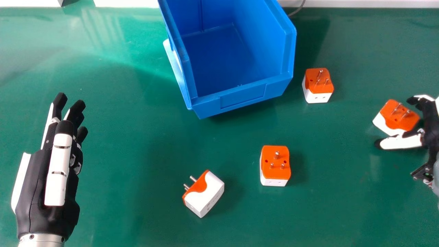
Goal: Pick all objects and put in blue box
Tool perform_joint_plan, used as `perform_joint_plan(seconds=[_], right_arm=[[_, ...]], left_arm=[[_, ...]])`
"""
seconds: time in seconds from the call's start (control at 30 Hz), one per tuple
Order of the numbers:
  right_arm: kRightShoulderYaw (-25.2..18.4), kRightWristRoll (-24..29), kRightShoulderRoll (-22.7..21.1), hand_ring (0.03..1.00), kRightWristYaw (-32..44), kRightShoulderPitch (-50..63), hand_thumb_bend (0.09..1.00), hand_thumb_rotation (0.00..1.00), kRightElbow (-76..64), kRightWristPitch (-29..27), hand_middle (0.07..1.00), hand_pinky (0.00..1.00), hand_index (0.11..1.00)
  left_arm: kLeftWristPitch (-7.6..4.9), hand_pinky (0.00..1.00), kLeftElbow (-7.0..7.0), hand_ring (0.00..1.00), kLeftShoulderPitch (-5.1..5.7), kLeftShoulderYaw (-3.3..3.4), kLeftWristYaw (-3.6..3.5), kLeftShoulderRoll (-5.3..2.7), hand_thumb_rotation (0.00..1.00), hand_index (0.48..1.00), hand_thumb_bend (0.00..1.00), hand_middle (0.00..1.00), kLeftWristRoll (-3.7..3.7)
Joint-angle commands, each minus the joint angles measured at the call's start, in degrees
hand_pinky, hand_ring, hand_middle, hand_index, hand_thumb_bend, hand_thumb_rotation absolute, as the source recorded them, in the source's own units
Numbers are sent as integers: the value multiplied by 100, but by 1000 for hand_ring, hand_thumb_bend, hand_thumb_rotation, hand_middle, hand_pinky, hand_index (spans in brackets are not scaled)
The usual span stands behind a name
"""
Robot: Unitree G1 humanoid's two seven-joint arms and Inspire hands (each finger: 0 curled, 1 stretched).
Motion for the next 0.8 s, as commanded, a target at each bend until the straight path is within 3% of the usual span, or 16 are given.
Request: perform_joint_plan(seconds=[0.0, 0.07, 0.2, 0.47, 0.57, 0.77], right_arm=[[-10, 65, -147, 797, -92, -111, 659, 232, 85, -24, 835, 673, 810], [14, 67, -146, 791, -106, -158, 661, 229, 149, -48, 831, 665, 807], [83, 34, -130, 777, -102, -250, 659, 232, 250, 28, 825, 647, 807], [156, 92, -92, 717, -200, -421, 665, 212, 578, -27, 780, 584, 794], [155, 128, -88, 702, -242, -429, 666, 200, 632, -69, 767, 570, 789], [187, 193, -86, 666, -321, -502, 672, 164, 801, -85, 736, 539, 770]], left_arm=[[-79, 1000, -125, 987, 39, 71, -66, 78, 864, 983, 436, 954, -75], [-71, 1000, -155, 984, 59, 70, -34, 64, 861, 981, 436, 951, -37], [-21, 1000, -210, 980, 114, 77, -40, 60, 861, 979, 434, 949, -73], [-43, 1000, -294, 975, 175, 69, 22, 58, 859, 975, 441, 944, 23], [-48, 1000, -285, 975, 178, 70, -20, 76, 860, 974, 439, 944, -29], [-38, 1000, -308, 976, 187, 79, -35, 99, 863, 975, 437, 946, -43]])
